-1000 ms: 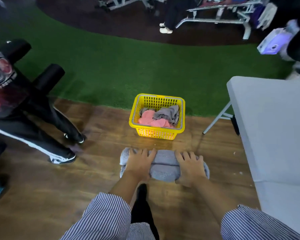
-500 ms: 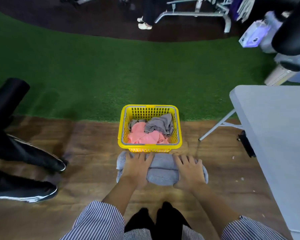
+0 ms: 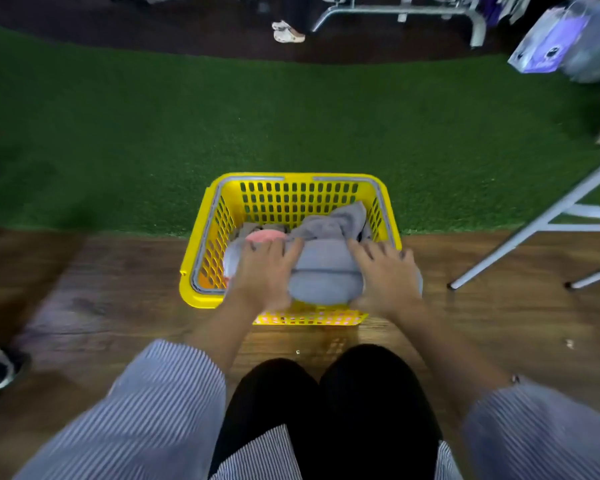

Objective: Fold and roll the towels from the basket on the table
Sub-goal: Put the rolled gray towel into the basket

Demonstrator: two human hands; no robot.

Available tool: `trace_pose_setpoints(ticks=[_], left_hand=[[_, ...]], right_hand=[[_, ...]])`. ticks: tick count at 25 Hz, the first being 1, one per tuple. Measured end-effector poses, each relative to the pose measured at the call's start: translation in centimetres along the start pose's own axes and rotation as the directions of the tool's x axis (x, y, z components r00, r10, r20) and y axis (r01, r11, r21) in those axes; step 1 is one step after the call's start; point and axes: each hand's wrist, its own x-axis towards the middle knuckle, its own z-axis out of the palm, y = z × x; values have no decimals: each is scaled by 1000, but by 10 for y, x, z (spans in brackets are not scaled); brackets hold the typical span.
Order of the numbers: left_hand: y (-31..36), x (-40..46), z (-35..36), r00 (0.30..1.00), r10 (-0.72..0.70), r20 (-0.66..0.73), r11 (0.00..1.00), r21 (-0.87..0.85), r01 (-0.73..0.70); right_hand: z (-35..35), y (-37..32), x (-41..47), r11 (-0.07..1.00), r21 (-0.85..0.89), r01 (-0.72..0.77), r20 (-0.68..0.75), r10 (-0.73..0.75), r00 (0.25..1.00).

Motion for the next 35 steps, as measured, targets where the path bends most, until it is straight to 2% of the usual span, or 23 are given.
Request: trace_pose_setpoints(ticks=[3,5,7,9,13,15,19,22,25,26,28,29,30,32,35], left_hand=[[-14,35,51,997,-47,-54,999,10,48],[-23,49,61,997,-72,-25,996,-52,71],[-41,79,67,997,-71,7,997,-38,71],[-68,121,71,996,-81,41,995,-51,83],[-109,195,104,986,-147,76,985,-77,153],[-117,222,128,983,-145,115,984,-87,155],[-113,261,167,976,-158,149,983,-69,169],[-109,268,191,971,-140,192,987,-50,152],[-110,266,199,976,-129,177,989,-52,140],[-110,265,200,975,-134,179,989,-46,144],[-110,264,196,967,-145,210,987,-32,155],[-109,263,193,960,-152,236,987,-21,161],[-108,261,191,953,-157,258,986,-8,165],[-108,261,187,948,-174,267,984,13,177],[-105,261,182,941,-213,262,977,28,213]], right_hand=[[55,3,40,998,1,56,-35,-56,998],[64,5,61,996,30,85,0,-85,996],[69,12,94,994,65,88,58,-92,994],[71,18,148,988,120,97,59,-105,993],[94,30,237,985,121,121,86,-131,988],[118,36,254,988,141,59,91,-72,993],[171,46,245,975,204,-85,2,86,996],[200,47,211,971,226,-84,-110,111,988],[214,47,187,961,264,-86,-68,107,992],[215,46,185,933,322,-161,-25,178,984],[215,43,184,815,428,-390,135,369,920],[214,41,183,795,409,-448,193,404,894],[211,40,180,829,378,-412,166,377,911],[199,39,175,910,345,-230,-9,248,969],[163,36,185,954,296,-43,-170,97,981]])
